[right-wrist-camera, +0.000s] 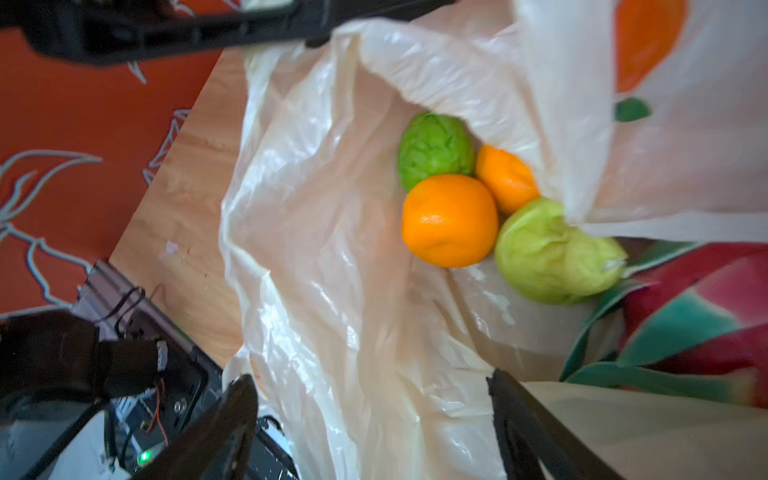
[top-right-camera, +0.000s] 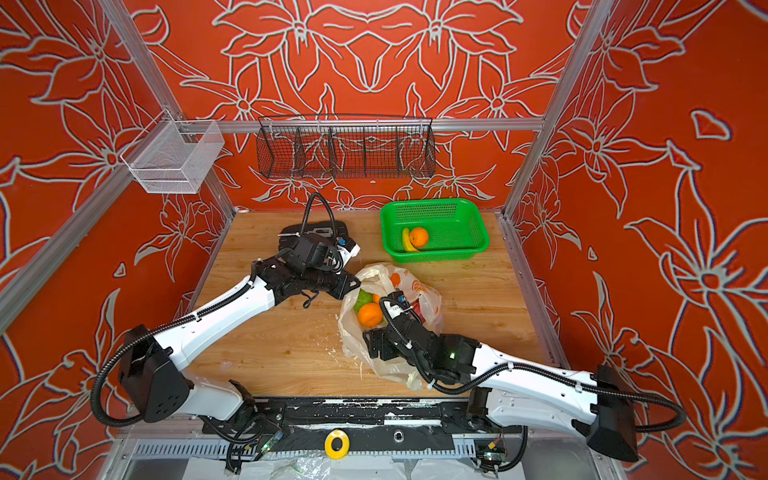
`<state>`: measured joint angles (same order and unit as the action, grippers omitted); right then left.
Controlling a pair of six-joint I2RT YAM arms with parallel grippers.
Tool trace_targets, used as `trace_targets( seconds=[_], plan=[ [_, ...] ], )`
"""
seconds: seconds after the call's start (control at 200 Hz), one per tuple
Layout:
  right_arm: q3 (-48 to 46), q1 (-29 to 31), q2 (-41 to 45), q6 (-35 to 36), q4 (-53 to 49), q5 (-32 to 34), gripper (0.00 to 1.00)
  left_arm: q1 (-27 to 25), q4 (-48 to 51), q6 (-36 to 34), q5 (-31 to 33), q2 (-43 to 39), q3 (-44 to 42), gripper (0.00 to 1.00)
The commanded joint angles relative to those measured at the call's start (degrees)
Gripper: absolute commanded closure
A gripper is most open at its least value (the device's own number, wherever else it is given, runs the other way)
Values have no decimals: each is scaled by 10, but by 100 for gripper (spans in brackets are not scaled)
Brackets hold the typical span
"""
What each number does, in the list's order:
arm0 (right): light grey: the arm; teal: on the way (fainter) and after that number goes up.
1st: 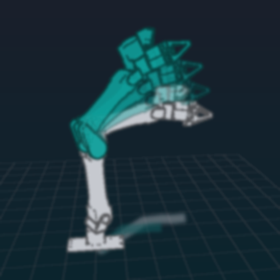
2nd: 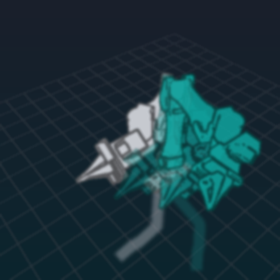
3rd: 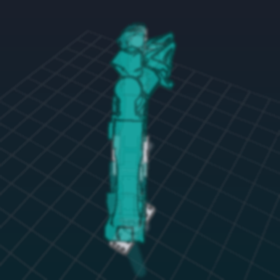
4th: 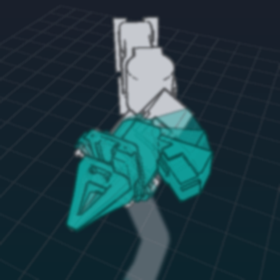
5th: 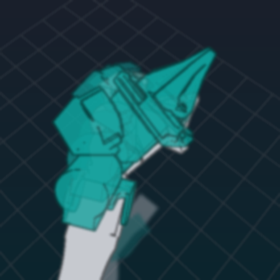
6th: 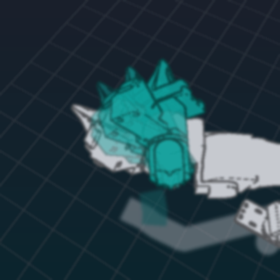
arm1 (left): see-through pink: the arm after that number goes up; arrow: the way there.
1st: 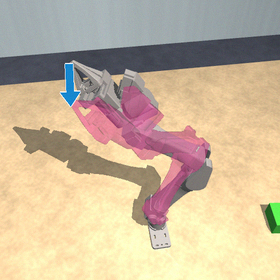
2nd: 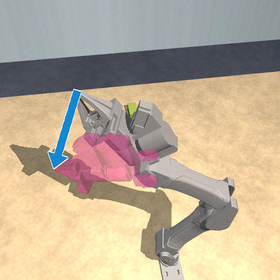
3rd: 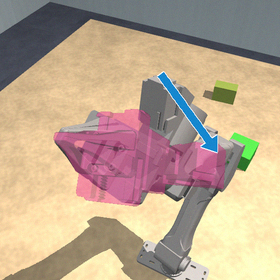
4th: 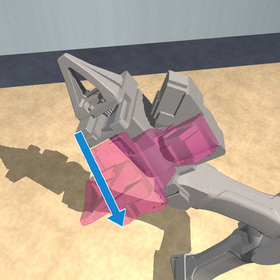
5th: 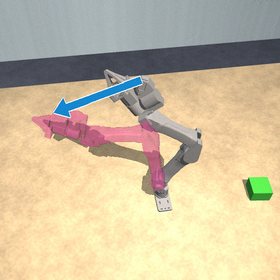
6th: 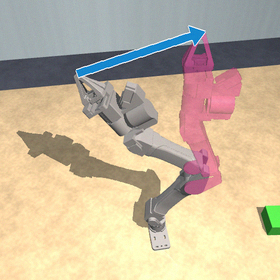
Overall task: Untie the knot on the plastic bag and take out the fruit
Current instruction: 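Grasp the pale green fruit inside the bag with the right gripper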
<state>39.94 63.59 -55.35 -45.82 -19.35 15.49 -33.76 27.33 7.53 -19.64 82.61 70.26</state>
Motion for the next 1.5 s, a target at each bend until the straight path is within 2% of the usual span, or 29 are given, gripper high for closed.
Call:
trace_targets(
  seconds=[0.0,0.125,0.28,0.385,0.571,0.826,0.986,1.271,1.386,1.491],
  plan=[
    [30,-23,-23,-10,-63,51,14,2,-6,-1,-10,-14,-2,100],
    [71,-45,-80,72,-97,34,15,3,-5,-2,-9,-17,-3,100],
    [121,-91,-143,247,-158,-30,13,2,-4,-1,-10,-21,-4,100],
    [140,-112,-174,302,-180,-29,12,2,-4,-1,-9,-21,-3,100],
    [139,-147,-208,347,-131,-54,3,2,-6,4,1,-25,-5,100],
    [141,-183,-265,390,-78,-86,3,2,-5,12,2,-26,-5,100],
    [141,-194,-301,401,-54,-84,3,3,-3,8,5,-27,-5,100],
    [156,-206,-367,418,-47,-114,12,2,-1,6,9,-28,-4,100],
    [148,-207,-373,419,-44,-116,11,2,1,5,10,-29,-4,100],
    [141,-206,-367,418,-44,-109,16,2,0,5,10,-29,-3,100]
  ],
)
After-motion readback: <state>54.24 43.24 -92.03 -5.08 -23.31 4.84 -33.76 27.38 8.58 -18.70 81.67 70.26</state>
